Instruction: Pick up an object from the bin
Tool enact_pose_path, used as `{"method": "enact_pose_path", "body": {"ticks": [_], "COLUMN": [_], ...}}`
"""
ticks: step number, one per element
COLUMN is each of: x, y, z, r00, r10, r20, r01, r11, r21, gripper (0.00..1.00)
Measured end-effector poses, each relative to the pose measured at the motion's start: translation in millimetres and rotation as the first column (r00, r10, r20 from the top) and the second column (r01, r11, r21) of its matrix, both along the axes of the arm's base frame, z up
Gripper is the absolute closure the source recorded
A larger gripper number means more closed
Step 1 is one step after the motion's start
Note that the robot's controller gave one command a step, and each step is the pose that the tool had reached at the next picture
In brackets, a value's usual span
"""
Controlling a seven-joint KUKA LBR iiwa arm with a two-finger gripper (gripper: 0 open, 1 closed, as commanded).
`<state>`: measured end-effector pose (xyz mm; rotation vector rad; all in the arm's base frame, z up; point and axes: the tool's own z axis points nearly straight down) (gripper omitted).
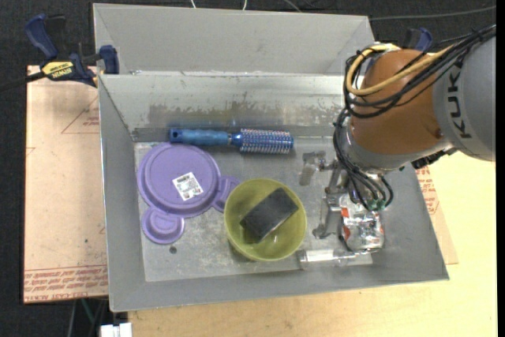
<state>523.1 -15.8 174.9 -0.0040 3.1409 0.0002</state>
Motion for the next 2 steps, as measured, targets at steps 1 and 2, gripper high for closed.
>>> {"method": "enact_pose_path", "body": {"ticks": [1, 2], "x": [0.0, 24.8], "y": [0.0, 18.8], "z": [0.0, -62.6], "r00": [1.0, 0.974], "r10": [0.0, 0.226], "r20": [0.0, 0.0], "r01": [0.0, -0.226], "r11": [1.0, 0.974], "r21": [0.0, 0.001], "gripper": [0.0, 0.0]}}
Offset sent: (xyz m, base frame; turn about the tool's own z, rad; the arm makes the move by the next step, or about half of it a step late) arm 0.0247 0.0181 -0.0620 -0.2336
